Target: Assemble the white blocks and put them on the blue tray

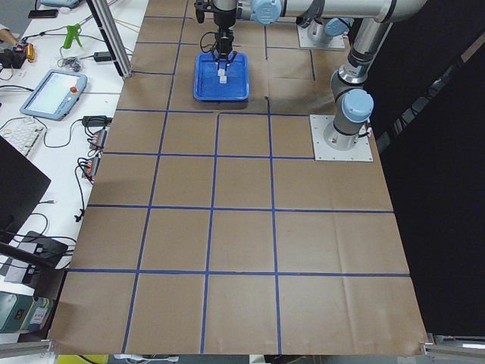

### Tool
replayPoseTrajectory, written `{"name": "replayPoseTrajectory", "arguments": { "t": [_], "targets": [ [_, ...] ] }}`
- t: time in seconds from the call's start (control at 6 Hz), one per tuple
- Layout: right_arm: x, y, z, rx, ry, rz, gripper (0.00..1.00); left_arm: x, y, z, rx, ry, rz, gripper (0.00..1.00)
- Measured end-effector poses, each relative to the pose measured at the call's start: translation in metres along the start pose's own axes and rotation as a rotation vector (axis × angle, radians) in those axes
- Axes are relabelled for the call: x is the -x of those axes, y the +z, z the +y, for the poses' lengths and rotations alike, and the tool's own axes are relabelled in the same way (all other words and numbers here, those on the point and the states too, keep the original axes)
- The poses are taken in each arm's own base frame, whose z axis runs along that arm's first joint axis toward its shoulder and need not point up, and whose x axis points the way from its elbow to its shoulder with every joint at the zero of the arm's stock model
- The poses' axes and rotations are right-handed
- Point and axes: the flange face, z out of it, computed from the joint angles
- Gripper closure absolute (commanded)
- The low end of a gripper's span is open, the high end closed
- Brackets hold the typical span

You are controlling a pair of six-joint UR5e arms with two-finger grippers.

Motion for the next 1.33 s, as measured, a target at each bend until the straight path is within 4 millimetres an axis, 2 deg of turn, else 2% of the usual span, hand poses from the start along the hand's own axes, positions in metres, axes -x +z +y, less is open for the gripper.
{"name": "replayPoseTrajectory", "arguments": {
  "t": [0.83,1.33],
  "targets": [
    [0.0038,0.0064,0.0013,0.002,0.003,-0.013,0.69,0.0002,-0.0029,-0.0008,-0.006,-0.001,0.001,0.01],
    [0.0069,0.0075,0.0027,0.0,0.003,-0.012,0.65,-0.0003,-0.0032,-0.0007,-0.006,0.0,0.001,0.01]
  ]
}}
